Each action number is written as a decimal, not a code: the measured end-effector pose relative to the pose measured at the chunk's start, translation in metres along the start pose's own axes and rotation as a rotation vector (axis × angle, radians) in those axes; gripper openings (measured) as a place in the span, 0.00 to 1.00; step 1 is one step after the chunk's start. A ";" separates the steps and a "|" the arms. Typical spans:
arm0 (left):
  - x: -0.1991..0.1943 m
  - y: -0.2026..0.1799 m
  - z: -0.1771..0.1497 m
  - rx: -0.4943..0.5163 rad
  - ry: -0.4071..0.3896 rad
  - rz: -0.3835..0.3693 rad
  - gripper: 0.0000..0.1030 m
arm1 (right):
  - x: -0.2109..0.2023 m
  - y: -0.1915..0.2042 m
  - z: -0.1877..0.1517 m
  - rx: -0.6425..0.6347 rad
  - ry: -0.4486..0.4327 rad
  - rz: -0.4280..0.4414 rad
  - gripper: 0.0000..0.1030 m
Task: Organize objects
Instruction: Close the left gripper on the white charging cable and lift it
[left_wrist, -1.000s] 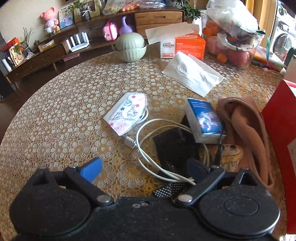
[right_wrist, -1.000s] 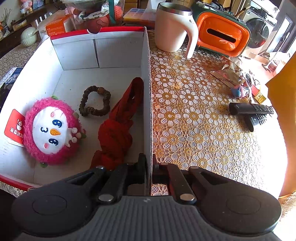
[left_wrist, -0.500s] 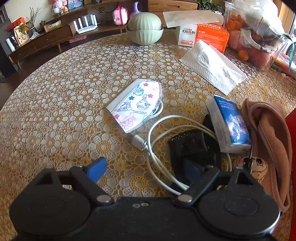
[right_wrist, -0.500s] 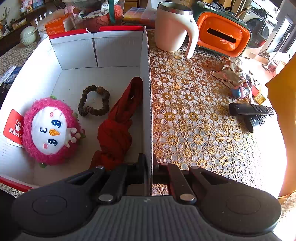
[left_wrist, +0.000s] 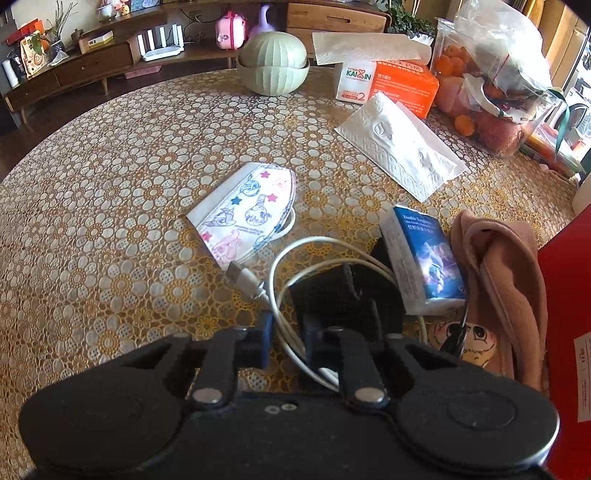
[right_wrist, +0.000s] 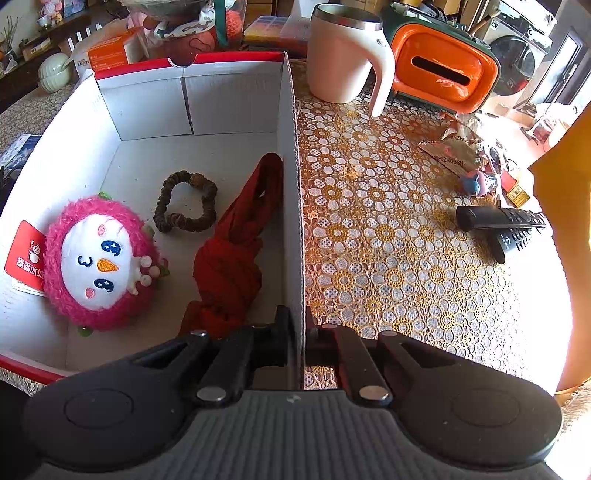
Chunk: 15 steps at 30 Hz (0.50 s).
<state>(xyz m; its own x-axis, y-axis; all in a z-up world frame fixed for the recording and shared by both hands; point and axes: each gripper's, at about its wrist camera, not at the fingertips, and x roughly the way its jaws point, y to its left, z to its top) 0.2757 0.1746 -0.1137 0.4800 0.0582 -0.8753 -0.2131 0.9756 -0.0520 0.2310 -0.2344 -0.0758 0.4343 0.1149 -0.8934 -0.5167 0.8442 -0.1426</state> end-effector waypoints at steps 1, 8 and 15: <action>-0.003 0.001 0.000 -0.007 -0.007 -0.002 0.13 | 0.000 0.000 0.000 -0.001 0.000 -0.001 0.05; -0.030 -0.003 0.001 0.016 -0.051 -0.003 0.10 | 0.000 0.000 0.000 -0.002 -0.004 -0.001 0.05; -0.069 -0.022 0.001 0.072 -0.100 -0.047 0.06 | 0.000 0.000 0.000 -0.003 -0.009 0.003 0.05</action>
<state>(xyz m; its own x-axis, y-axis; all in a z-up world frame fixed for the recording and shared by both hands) 0.2480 0.1491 -0.0520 0.5713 0.0291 -0.8202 -0.1279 0.9903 -0.0540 0.2306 -0.2341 -0.0757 0.4398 0.1223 -0.8897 -0.5204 0.8421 -0.1415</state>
